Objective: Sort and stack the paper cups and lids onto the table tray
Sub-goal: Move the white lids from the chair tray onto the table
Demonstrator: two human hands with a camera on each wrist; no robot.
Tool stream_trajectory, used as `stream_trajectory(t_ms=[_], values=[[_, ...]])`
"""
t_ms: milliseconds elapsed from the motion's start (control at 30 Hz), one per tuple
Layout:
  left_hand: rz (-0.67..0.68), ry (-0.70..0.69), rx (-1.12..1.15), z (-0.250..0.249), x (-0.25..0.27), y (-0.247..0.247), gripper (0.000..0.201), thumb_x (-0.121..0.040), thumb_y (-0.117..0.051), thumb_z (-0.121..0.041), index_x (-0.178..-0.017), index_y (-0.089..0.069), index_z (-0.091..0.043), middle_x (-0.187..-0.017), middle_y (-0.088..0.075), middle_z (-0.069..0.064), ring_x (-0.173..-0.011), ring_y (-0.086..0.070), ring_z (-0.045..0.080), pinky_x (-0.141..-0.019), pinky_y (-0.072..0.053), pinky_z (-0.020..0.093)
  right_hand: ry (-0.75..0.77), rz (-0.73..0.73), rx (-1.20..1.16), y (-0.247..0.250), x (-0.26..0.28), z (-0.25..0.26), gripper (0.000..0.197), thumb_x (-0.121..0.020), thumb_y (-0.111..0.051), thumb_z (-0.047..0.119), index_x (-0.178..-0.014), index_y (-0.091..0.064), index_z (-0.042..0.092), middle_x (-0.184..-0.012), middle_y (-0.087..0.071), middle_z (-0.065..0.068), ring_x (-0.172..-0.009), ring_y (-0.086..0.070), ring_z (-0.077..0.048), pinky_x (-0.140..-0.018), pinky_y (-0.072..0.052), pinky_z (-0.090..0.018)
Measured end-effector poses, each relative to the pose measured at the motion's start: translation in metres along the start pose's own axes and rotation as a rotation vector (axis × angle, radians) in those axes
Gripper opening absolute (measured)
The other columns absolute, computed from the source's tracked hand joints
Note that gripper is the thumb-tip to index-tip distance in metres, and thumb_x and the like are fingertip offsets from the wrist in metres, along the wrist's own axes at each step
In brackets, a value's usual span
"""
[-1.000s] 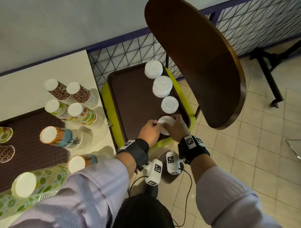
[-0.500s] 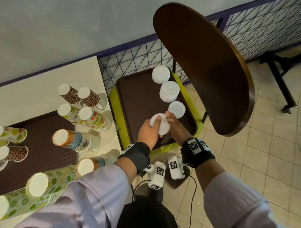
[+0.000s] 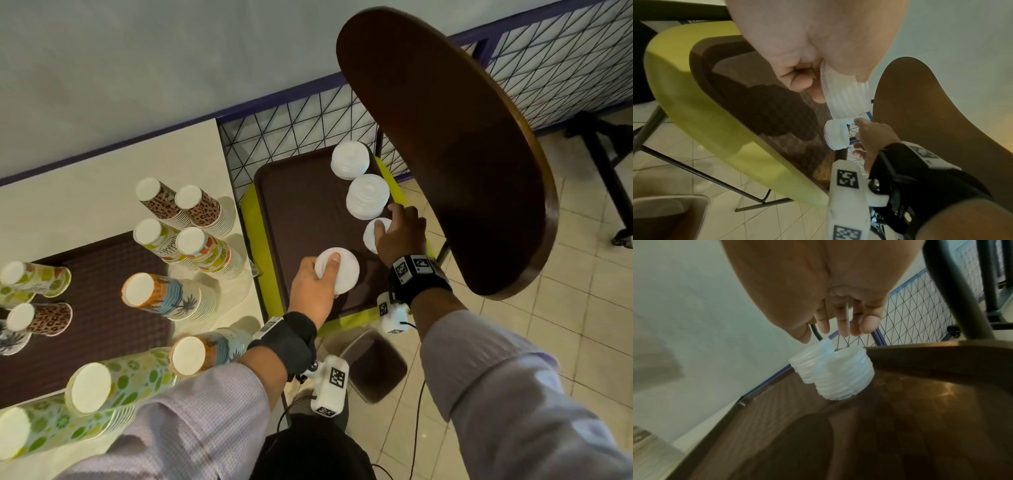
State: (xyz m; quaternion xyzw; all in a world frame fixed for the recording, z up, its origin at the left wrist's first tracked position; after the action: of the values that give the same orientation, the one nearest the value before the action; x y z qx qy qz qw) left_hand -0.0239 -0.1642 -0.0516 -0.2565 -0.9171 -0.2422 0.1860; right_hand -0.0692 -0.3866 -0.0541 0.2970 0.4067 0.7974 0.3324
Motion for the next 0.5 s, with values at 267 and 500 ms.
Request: stream_trajectory(t_ms=[267, 500], values=[[-0.01, 0.004, 0.016, 0.001, -0.001, 0.007, 0.037, -0.104, -0.054, -0.051, -0.12, -0.054, -0.017, -0.114, -0.062, 0.004, -0.103, -0.066, 0.027, -0.065, -0.056, 0.025, -0.095, 0.173, 0.125, -0.03, -0.003, -0.013, 0.064, -0.1, -0.057, 0.04, -0.153, -0.03, 0.018, -0.15, -0.041, -0.016, -0.14, -0.037, -0.04, -0.106, -0.043, -0.05], [-0.023, 0.014, 0.028, 0.0, 0.002, 0.009, 0.038, -0.104, -0.053, -0.05, -0.122, -0.052, -0.016, -0.117, -0.062, 0.005, -0.104, -0.065, 0.026, -0.059, -0.053, 0.019, -0.11, 0.222, 0.034, -0.037, 0.006, -0.01, 0.073, -0.094, -0.068, 0.04, -0.15, -0.034, 0.009, -0.148, -0.03, -0.021, -0.124, -0.052, -0.04, -0.102, -0.046, -0.044]])
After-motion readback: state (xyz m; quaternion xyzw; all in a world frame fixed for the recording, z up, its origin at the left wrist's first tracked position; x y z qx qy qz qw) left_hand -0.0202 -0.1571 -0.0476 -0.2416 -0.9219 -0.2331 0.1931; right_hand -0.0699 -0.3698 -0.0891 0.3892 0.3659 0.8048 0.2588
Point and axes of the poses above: each hand's wrist, its own x-axis away from the middle knuckle, its own y-axis out of the back of the hand, z = x × y, the point moved 8 cm from there along -x, towards the middle knuckle
